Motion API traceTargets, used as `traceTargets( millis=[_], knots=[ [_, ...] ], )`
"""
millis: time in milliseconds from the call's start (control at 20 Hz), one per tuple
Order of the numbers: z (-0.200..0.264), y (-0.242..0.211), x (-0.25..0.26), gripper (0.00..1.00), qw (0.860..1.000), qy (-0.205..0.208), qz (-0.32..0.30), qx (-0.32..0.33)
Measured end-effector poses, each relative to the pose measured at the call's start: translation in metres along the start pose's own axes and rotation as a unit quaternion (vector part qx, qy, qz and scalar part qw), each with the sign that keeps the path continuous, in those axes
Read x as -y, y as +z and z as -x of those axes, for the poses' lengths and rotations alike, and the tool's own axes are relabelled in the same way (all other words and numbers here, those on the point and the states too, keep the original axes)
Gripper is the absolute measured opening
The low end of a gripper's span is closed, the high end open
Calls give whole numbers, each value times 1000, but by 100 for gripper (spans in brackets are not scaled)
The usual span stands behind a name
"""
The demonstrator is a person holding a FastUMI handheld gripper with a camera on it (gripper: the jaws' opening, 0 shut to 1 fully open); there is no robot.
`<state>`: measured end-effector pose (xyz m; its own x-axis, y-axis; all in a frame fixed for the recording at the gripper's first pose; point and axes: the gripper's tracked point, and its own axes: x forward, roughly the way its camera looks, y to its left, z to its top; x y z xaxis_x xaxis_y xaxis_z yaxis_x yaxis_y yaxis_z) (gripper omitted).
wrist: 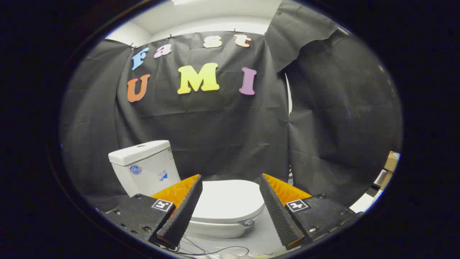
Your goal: Open the toilet lid.
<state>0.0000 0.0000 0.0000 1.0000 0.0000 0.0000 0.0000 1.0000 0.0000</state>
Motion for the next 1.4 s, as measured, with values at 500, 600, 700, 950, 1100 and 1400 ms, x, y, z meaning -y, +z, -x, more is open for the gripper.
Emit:
traceTargets(
  millis=[500,600,700,950,1100,1400],
  knots=[
    [3,9,-10,99,1000,4,4,11],
    [-1,10,-15,99,1000,8,6,9],
    [-6,16,-22,99,1000,19,6,10],
    [-43,31,-16,99,999,40,-15,5],
    [-74,29,5,99,998,44,-55,-5],
    [-141,-33,56,99,981,49,-170,-84]
  ],
)
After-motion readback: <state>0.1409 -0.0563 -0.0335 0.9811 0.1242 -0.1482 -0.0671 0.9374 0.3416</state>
